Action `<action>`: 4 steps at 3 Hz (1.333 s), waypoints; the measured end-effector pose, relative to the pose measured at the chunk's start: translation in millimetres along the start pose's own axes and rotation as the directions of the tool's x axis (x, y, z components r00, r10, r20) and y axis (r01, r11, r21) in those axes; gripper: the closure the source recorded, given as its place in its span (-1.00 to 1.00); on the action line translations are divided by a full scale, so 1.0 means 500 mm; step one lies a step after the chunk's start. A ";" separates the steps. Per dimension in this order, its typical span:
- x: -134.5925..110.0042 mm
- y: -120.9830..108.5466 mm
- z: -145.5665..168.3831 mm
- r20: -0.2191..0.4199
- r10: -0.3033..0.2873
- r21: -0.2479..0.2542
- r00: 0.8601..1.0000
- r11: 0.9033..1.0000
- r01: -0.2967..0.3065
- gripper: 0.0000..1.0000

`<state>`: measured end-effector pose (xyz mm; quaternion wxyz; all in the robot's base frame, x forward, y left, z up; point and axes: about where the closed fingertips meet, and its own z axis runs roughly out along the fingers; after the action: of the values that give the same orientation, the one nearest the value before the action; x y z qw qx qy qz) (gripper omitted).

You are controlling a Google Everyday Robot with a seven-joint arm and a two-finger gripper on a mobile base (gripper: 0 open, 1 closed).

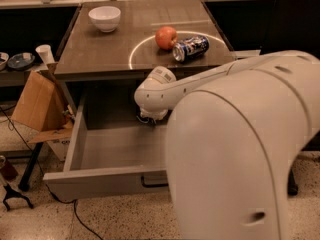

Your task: Pick blue chip bag from top drawer and place on counter

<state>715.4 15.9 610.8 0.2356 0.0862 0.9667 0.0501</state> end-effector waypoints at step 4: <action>-0.008 -0.233 -0.202 -0.078 -0.074 0.013 0.994 0.997 0.075 1.00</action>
Offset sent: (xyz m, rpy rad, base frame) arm -0.0555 -0.1065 0.0720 -0.0666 -0.0569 0.0865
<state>655.3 -104.8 685.7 0.1992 0.0499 0.9780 0.0367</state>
